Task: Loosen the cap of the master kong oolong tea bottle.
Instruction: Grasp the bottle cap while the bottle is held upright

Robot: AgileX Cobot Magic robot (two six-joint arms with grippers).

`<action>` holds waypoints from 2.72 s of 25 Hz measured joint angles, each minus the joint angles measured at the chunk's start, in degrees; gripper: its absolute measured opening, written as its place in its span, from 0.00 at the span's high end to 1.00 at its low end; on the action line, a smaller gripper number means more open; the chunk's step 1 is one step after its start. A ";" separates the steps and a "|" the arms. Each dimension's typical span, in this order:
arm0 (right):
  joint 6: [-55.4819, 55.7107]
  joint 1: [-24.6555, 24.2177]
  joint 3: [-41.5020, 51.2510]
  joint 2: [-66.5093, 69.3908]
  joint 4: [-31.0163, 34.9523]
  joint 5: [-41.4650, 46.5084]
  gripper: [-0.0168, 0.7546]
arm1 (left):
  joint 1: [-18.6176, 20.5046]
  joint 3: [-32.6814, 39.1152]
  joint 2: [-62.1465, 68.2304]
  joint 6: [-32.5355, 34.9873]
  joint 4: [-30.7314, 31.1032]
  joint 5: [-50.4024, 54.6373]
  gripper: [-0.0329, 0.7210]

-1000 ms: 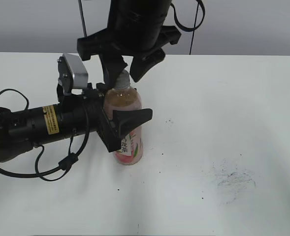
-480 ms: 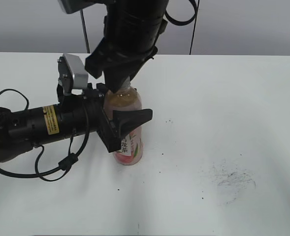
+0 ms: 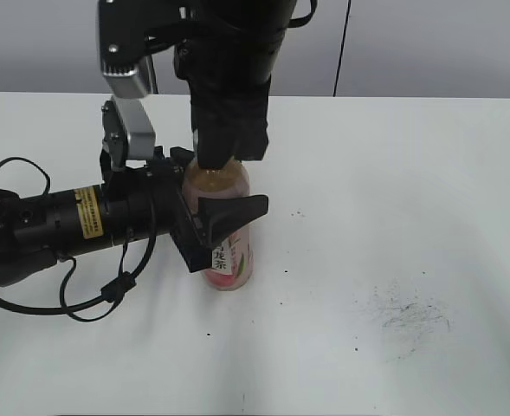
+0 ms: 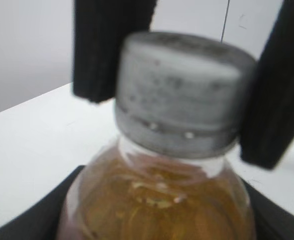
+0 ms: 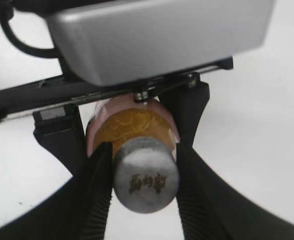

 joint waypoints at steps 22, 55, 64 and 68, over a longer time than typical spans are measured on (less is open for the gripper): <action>-41.36 0.11 0.00 -0.12 2.16 0.74 0.59 | -0.05 0.00 0.00 0.08 -0.04 0.10 0.37; 67.10 0.11 0.05 -1.73 -0.14 -0.21 0.49 | -0.05 0.00 0.00 -0.73 -0.34 0.19 0.37; 61.06 0.11 0.05 -1.73 -0.94 -0.03 0.64 | -0.05 0.00 0.00 -0.78 -0.29 0.19 0.37; 54.04 0.11 0.05 -1.73 -0.94 -0.03 0.64 | -0.05 0.00 0.00 -0.78 -0.29 0.19 0.37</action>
